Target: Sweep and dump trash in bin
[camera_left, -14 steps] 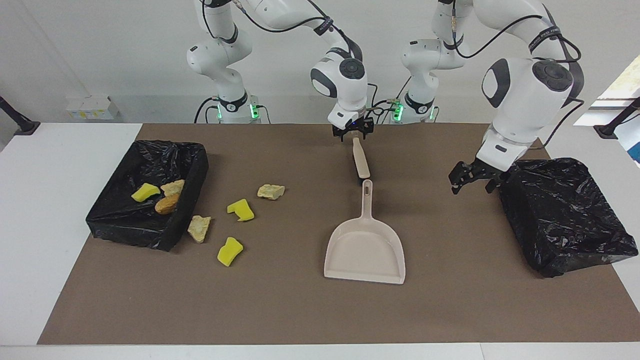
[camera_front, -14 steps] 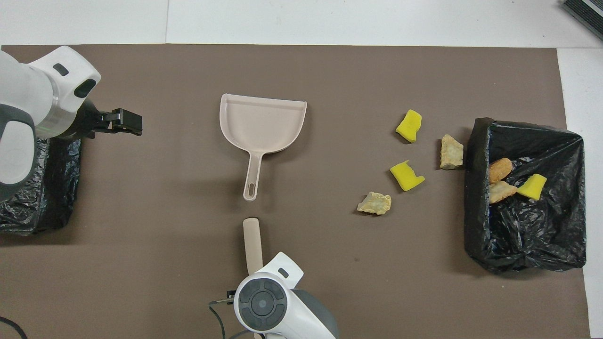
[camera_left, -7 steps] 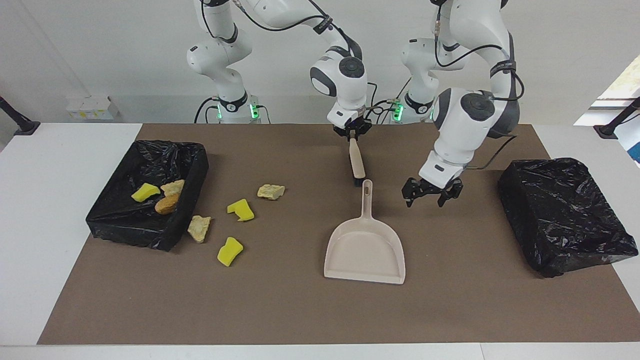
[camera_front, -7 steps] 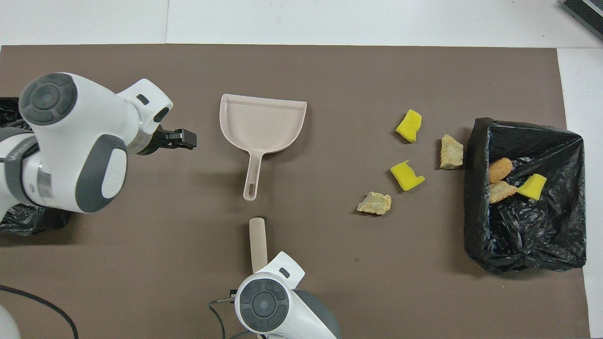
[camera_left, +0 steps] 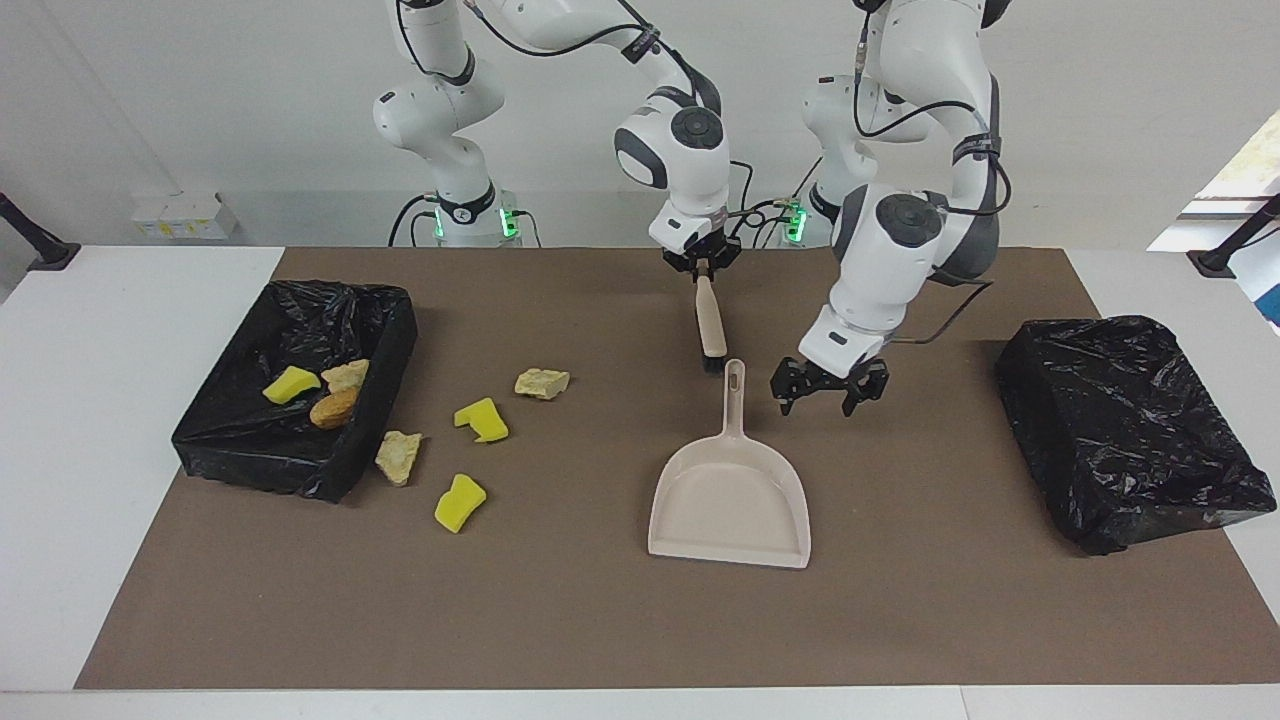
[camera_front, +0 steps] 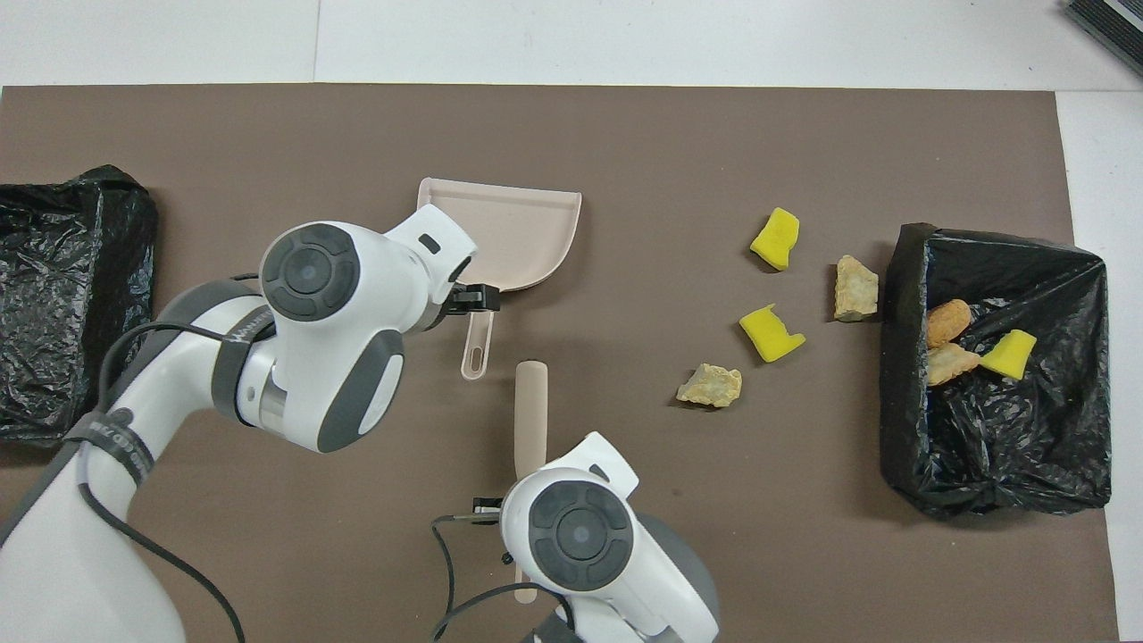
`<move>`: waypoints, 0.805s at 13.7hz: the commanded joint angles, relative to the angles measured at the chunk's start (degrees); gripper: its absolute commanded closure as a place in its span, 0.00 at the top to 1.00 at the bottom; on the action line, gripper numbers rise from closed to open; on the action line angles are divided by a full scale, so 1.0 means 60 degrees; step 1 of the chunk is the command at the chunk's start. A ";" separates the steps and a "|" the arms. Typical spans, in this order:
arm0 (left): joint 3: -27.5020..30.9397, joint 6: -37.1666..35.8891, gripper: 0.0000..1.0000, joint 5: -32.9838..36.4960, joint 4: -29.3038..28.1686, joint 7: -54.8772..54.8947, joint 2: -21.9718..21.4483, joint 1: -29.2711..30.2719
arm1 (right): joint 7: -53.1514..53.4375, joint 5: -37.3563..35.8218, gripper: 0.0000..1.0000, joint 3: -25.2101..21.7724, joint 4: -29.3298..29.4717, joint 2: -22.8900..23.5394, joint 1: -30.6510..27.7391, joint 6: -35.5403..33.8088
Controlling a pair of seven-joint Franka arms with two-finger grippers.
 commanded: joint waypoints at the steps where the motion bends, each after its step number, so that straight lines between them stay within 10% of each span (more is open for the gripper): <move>1: 0.0156 0.0343 1.00 -0.0036 -0.0222 0.0136 0.0071 -0.0135 | -0.0824 0.0035 0.00 0.0083 0.0556 -0.0145 -0.1086 -0.0798; 3: 0.0156 0.0299 1.00 -0.0036 -0.0427 0.0108 -0.0017 -0.0164 | -0.1628 -0.0416 0.00 0.0083 0.1348 0.0250 -0.1761 -0.1866; 11: 0.0156 -0.0154 0.22 -0.0051 -0.0340 -0.0039 -0.0119 -0.0282 | -0.5807 -0.4133 0.00 0.0084 0.1629 0.1172 -0.5628 -0.1960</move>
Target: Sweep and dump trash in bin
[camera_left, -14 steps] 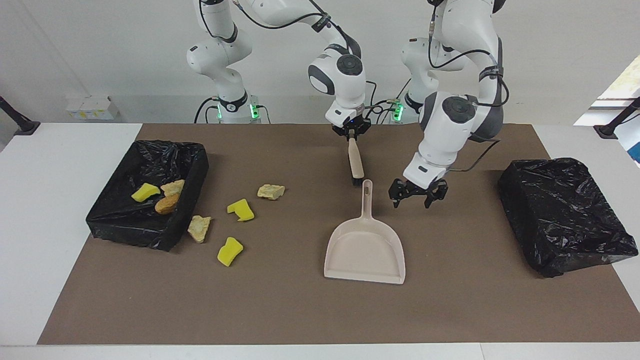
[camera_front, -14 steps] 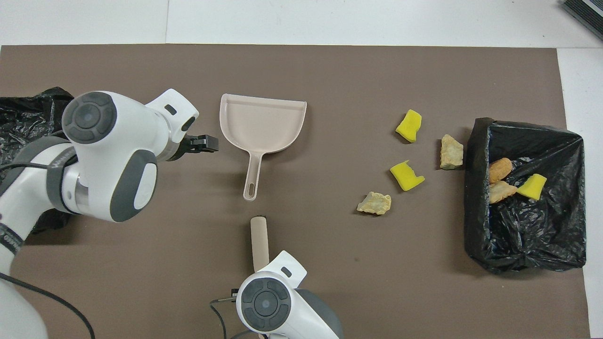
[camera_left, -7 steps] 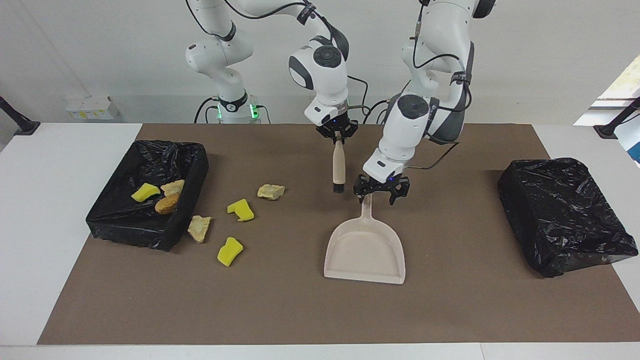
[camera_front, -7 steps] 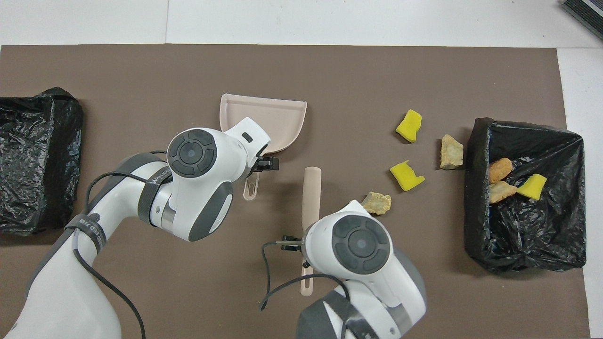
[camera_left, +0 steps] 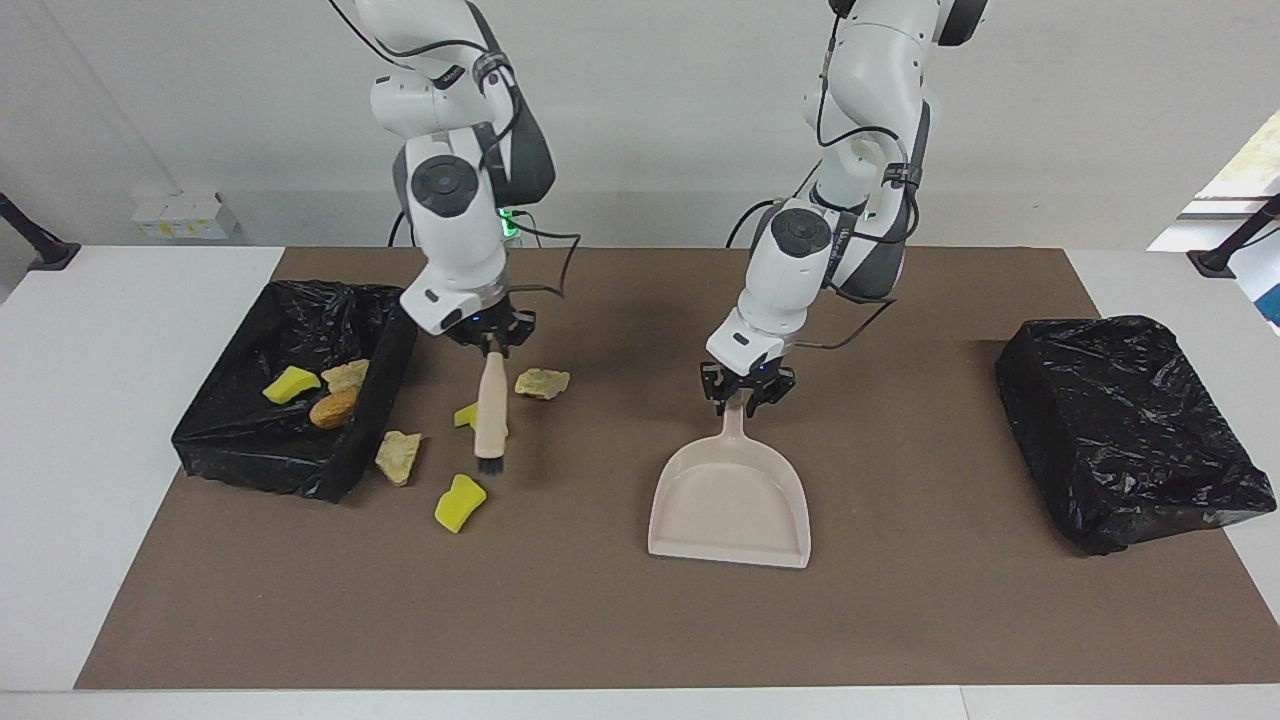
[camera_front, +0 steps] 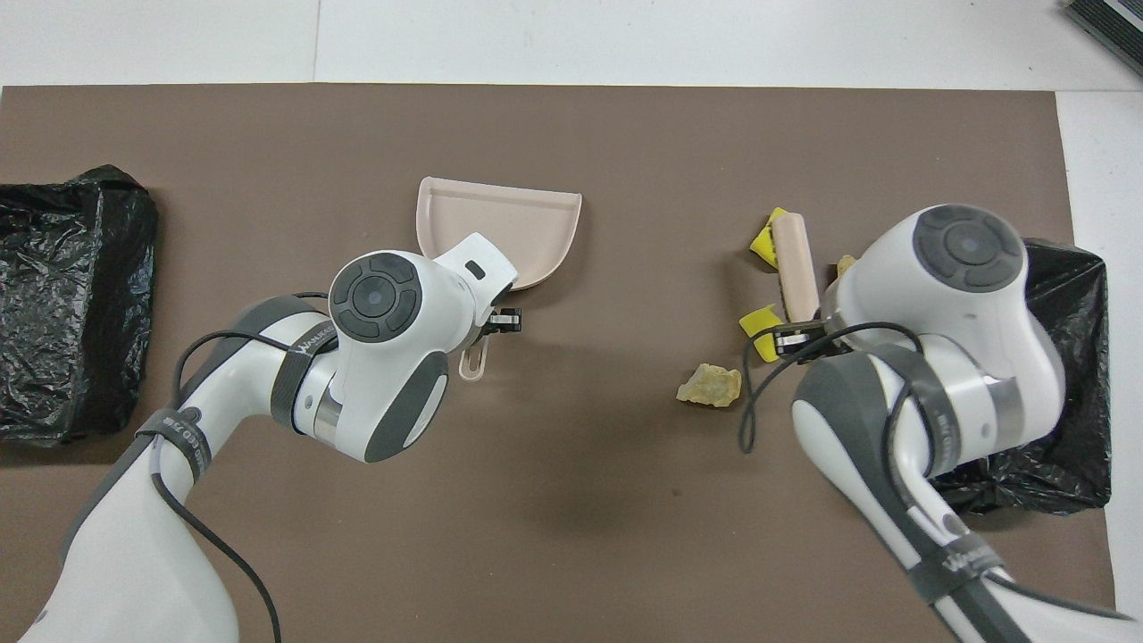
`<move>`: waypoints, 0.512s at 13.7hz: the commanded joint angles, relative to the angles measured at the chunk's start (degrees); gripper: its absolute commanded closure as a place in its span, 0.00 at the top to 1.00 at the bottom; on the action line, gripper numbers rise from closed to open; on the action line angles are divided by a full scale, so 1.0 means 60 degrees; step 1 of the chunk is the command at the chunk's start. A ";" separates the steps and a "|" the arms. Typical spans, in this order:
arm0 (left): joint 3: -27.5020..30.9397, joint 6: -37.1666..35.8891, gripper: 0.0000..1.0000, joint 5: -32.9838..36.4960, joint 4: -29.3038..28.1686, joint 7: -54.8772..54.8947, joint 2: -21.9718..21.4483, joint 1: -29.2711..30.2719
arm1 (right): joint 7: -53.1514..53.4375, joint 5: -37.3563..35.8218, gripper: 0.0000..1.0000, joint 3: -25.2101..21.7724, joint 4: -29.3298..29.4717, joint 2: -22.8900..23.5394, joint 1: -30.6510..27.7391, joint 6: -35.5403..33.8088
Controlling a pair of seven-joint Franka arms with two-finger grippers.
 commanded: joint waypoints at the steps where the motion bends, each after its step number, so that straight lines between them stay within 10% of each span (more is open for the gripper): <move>1: 0.0155 -0.0366 0.11 -0.0051 -0.0156 -0.0040 -0.0356 -0.0086 | -0.0398 -0.1324 0.00 0.0183 0.0411 0.0563 -0.0835 0.0216; 7: 0.0257 -0.1287 0.00 -0.0051 0.0254 0.0164 -0.1160 0.0834 | 0.0375 -0.1342 0.00 0.0198 0.0720 0.1546 -0.1206 0.0247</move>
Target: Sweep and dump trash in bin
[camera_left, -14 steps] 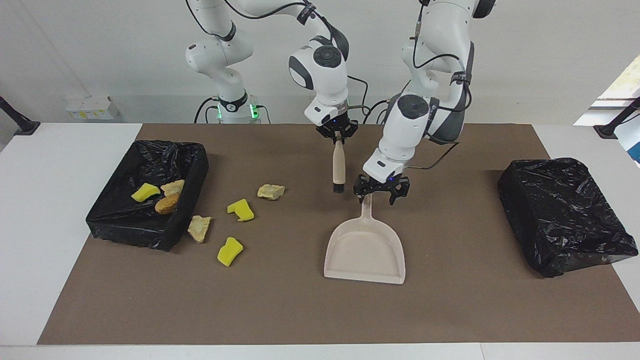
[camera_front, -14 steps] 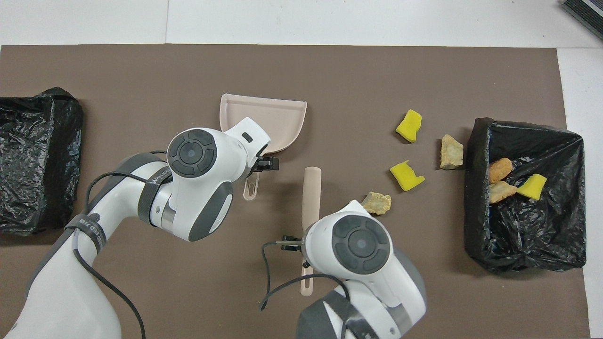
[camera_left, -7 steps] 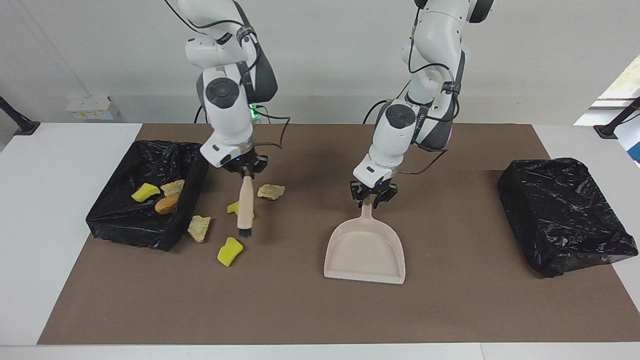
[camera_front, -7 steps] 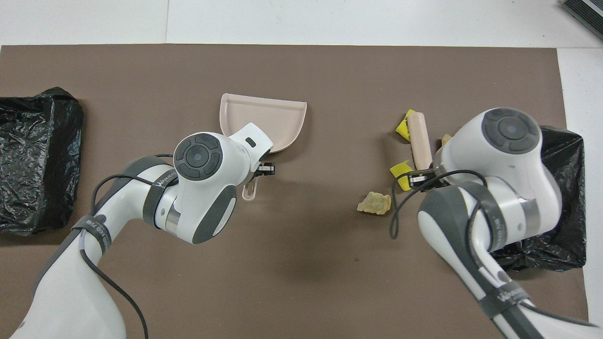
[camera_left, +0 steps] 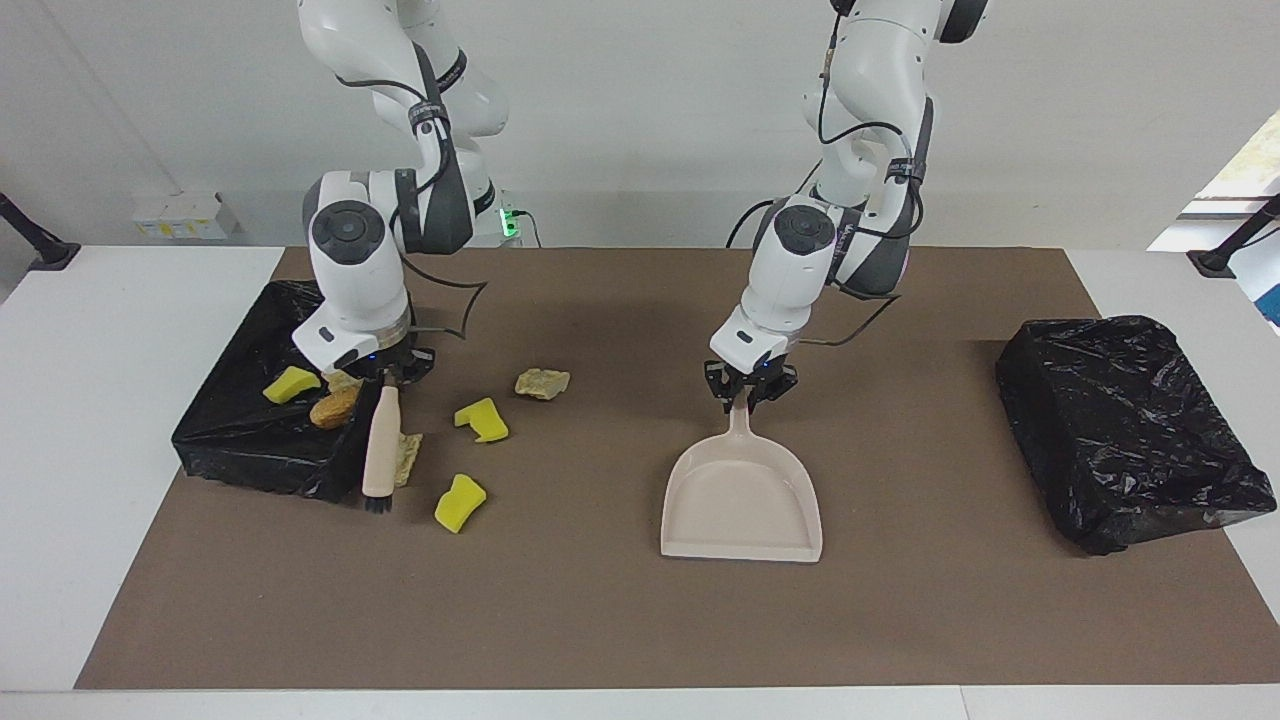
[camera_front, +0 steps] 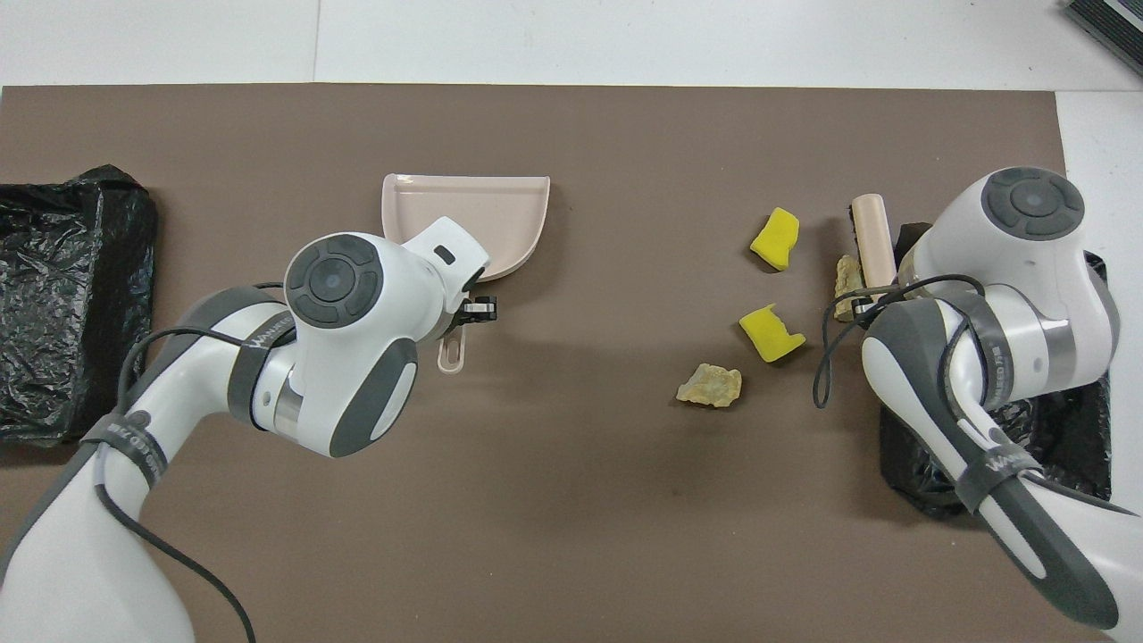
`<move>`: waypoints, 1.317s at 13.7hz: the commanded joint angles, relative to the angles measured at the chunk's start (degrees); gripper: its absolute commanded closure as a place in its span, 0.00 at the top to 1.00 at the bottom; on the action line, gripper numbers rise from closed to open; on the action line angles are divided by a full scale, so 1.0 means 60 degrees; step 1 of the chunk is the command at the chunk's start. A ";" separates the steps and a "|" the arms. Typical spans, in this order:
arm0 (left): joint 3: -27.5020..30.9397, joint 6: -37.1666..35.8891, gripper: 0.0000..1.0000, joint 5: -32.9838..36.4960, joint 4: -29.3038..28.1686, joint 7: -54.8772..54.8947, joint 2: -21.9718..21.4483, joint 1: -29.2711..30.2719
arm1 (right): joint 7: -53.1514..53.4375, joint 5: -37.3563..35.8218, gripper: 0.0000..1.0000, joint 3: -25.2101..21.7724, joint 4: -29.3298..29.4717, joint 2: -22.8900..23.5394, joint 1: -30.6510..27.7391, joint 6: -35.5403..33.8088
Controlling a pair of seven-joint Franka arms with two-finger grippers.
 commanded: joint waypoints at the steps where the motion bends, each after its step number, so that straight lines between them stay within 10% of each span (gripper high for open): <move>1: 0.0013 -0.0839 0.00 -0.0036 0.0309 0.0269 -0.0715 0.0764 | 0.0788 -0.0105 0.00 0.0183 -0.0064 0.0272 0.0029 -0.0002; 10: 0.0013 -0.3287 0.00 0.0036 0.2156 0.8714 -0.0102 0.3520 | 0.1886 0.2471 0.00 0.0257 -0.0023 0.0317 0.1887 -0.0177; 15: -0.0016 -0.2967 0.00 -0.0153 0.1602 1.3512 0.0046 0.3375 | 0.2375 0.1422 0.00 0.0154 0.1633 -0.0018 0.1877 -0.2517; 18: -0.0104 -0.2193 0.00 -0.0212 0.0521 1.4829 -0.0407 0.2761 | 0.1761 0.1345 0.00 0.0198 0.0761 -0.0530 0.0854 -0.2392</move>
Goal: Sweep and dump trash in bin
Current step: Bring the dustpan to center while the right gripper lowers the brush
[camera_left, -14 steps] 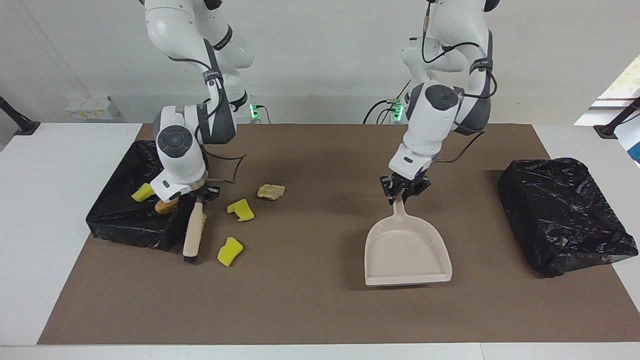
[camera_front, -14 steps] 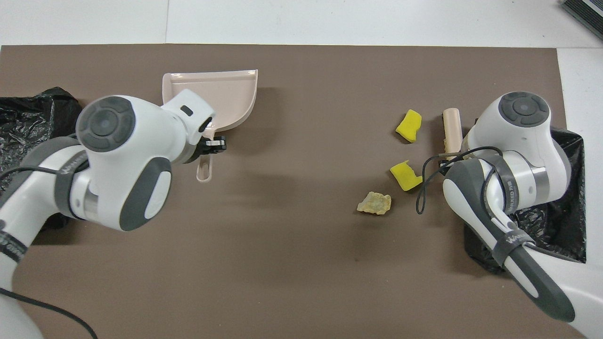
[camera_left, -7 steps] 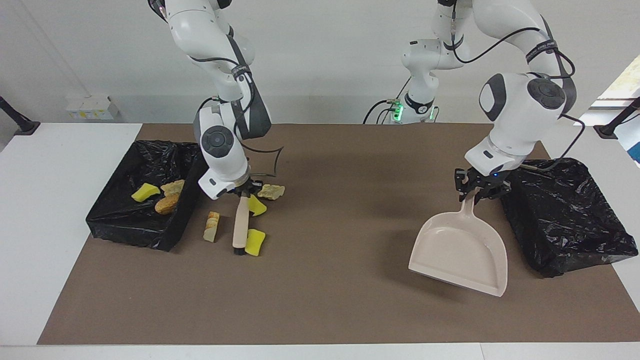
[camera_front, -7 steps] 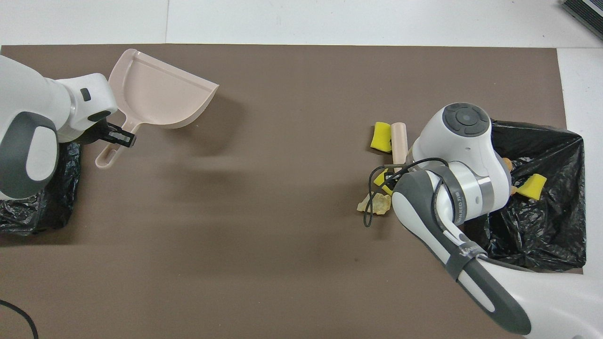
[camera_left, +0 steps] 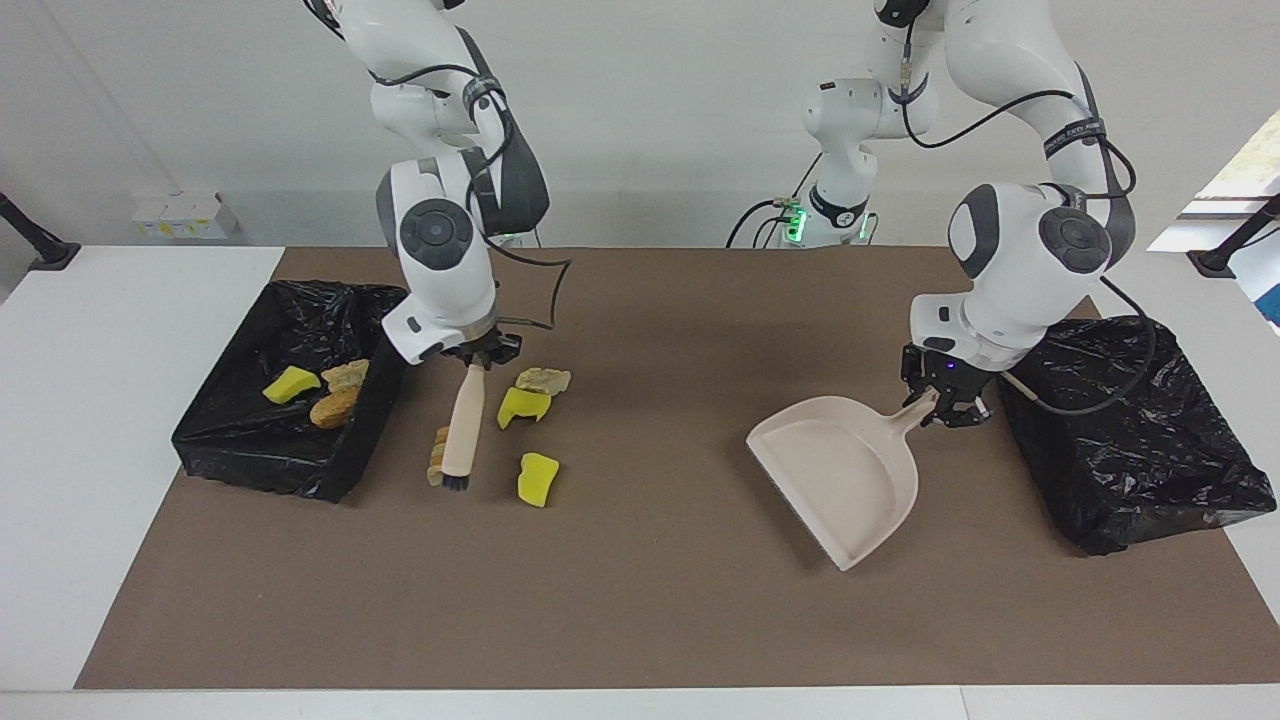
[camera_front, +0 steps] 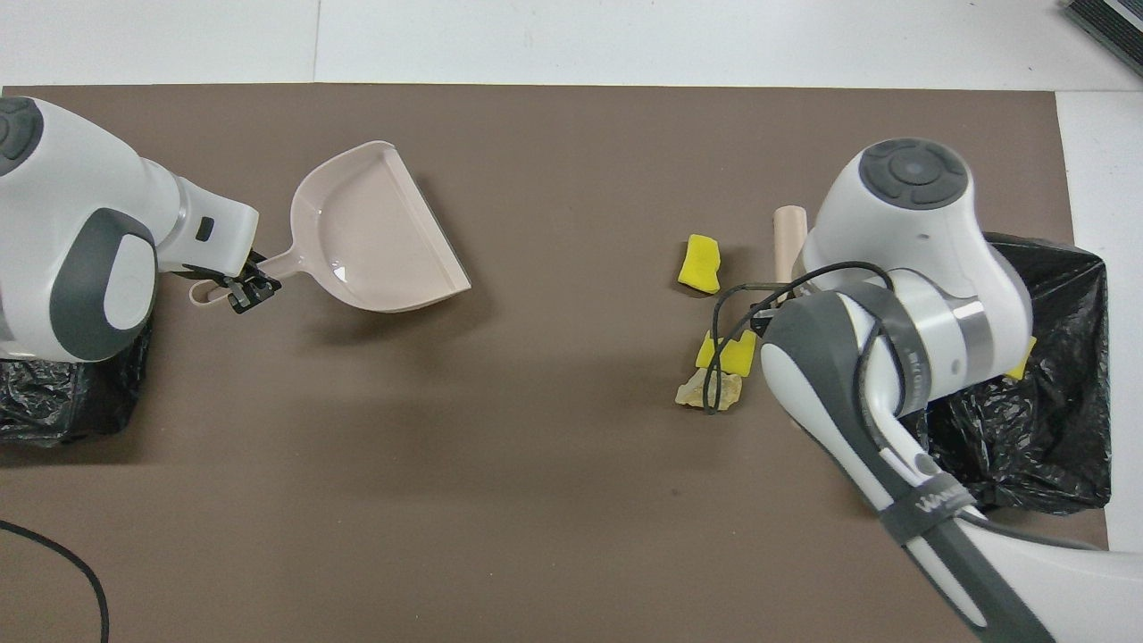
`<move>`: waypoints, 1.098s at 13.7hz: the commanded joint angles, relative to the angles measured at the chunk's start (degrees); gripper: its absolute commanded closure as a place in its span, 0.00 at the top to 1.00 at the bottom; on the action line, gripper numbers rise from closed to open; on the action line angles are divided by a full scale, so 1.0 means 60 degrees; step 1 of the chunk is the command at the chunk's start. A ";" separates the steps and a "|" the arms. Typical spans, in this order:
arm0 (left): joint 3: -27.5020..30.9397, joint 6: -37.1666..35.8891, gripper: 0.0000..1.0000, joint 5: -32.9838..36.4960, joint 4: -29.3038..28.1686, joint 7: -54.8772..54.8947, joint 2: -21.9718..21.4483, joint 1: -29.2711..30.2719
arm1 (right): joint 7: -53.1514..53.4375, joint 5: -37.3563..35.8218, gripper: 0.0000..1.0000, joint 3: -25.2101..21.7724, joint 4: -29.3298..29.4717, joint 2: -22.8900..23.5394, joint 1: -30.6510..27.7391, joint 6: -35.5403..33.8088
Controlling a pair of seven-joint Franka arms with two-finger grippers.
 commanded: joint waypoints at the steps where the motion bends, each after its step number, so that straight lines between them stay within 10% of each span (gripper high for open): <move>1: 0.0047 0.0888 0.00 -0.0158 -0.1311 0.1002 -0.0616 -0.0724 | -0.1155 -0.0138 0.00 0.0089 -0.1084 -0.0467 -0.0925 0.0640; 7: 0.0091 0.1331 0.00 -0.0158 -0.2047 -0.0193 -0.0939 -0.2615 | -0.2056 0.0037 0.00 0.0132 -0.2729 -0.0454 -0.1397 0.2344; 15: 0.0091 0.1184 0.00 -0.0143 -0.2618 -0.0694 -0.1291 -0.2895 | -0.0093 0.2129 0.00 0.0132 -0.2597 0.0249 0.0886 0.3163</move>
